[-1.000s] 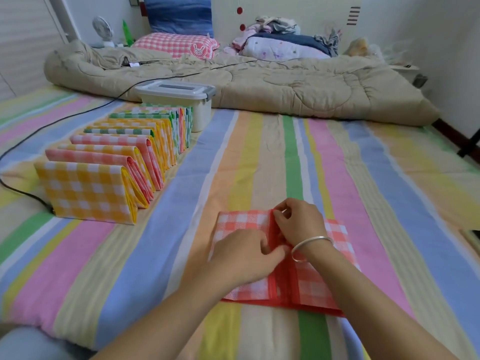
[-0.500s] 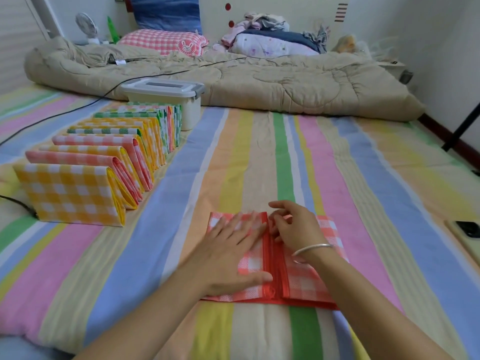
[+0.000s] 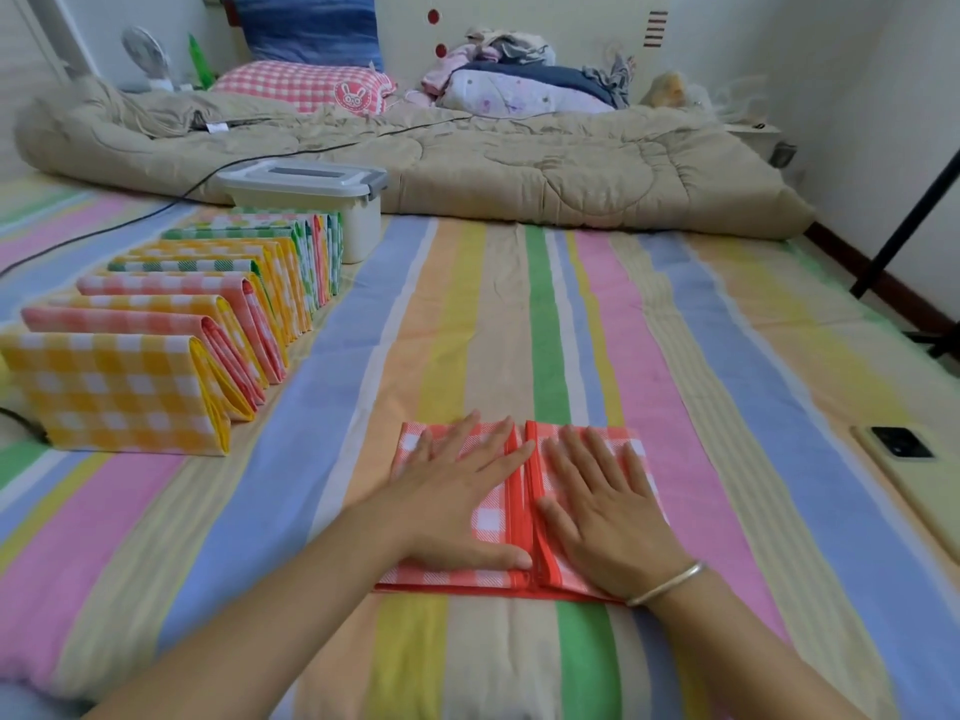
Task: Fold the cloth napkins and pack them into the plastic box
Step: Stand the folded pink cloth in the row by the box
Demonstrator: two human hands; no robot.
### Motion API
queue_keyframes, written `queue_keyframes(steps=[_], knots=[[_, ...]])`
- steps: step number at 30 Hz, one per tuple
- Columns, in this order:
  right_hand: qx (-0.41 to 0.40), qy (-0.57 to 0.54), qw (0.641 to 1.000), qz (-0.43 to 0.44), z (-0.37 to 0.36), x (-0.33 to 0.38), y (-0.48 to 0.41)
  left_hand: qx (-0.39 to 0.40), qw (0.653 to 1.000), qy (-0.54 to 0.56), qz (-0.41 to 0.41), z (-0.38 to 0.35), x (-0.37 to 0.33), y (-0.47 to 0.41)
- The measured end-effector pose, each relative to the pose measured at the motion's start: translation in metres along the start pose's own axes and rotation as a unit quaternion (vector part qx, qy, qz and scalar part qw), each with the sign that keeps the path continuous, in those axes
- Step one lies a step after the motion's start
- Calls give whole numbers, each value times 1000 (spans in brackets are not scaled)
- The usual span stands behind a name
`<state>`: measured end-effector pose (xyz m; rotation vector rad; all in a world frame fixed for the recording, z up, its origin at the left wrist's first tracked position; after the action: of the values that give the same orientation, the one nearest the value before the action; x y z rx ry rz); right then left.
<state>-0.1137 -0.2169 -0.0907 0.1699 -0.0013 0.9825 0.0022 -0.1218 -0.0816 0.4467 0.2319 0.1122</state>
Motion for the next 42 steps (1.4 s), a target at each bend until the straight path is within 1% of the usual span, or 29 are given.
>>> queue_keyframes(steps=[4,7,10,12,13,15,16,17,19,20,21,23,24,25,26,27,28,29,30,31,32,33,35,36,37,39,40,41,42], knots=[[-11,2,1000,5,-1,0,0,46,999,20,11,-2,-2,-4],[-10,-12,1000,20,-1,1,1,26,998,52,17,-3,-3,-6],[-24,-50,998,27,6,0,2,5,1000,12,21,-9,-4,-9],[-74,-95,992,22,19,-3,7,-1,1000,-11,28,-12,-3,-11],[-120,-117,986,6,28,-8,12,-3,999,-20,30,-13,-3,-11],[-230,-140,961,-61,49,-25,32,-9,999,-30,32,-14,-3,-11],[-260,-145,948,-113,55,-35,46,-14,999,-33,33,-13,-3,-11],[-250,-153,940,-174,57,-47,59,-18,999,-35,36,-13,-3,-11],[-130,-189,929,-289,41,-70,77,-27,998,-40,43,-13,-3,-10],[-78,-213,921,-316,32,-77,85,-32,997,-42,48,-13,-4,-10],[-55,-239,914,-323,25,-81,91,-37,997,-43,53,-13,-5,-10],[-63,-331,891,-305,19,-81,97,-50,996,-39,68,-13,-6,-10],[-81,-411,861,-287,16,-78,97,-54,995,-35,76,-13,-7,-10],[-100,-511,809,-272,10,-76,96,-56,994,-29,85,-13,-9,-9],[-111,-623,731,-257,1,-71,94,-58,994,-18,94,-13,-11,-10],[-110,-722,641,-236,-7,-61,91,-60,993,-6,104,-13,-13,-11],[-100,-794,561,-212,-12,-50,87,-64,991,4,114,-13,-16,-11],[-92,-842,497,-190,-13,-38,83,-71,990,10,124,-13,-18,-11],[-94,-871,451,-170,-14,-28,79,-80,987,13,135,-12,-20,-11],[-108,-885,425,-155,-15,-22,75,-92,985,15,144,-11,-22,-11],[-132,-882,427,-147,-14,-18,74,-105,983,14,149,-9,-24,-9],[-163,-856,465,-156,-13,-17,73,-123,981,4,150,-6,-28,-7],[-211,-756,587,-200,-9,-16,78,-164,976,-14,144,-1,-32,-1],[-226,-707,636,-213,-6,-13,80,-185,973,-17,133,1,-32,1],[-236,-669,672,-211,-2,-10,83,-202,972,-19,121,1,-32,2],[-252,-612,725,-193,5,-3,87,-243,965,-18,94,-2,-38,2],[-255,-579,752,-183,8,2,87,-250,964,-7,90,-2,-39,1],[-247,-540,785,-176,12,7,88,-244,965,-5,97,-2,-37,0],[-236,-497,818,-166,14,14,87,-219,971,6,99,-5,-36,-4]])
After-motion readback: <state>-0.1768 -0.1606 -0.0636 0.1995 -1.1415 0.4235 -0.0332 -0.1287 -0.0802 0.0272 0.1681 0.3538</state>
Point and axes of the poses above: each hand's wrist, its own y-axis away from the middle knuckle, its own z-axis out of the back of the hand, x = y × z, the point moved 8 cm from there along -y, towards the middle knuckle, and after that the axes turned 11 degrees about x, right-handed, at the moved point
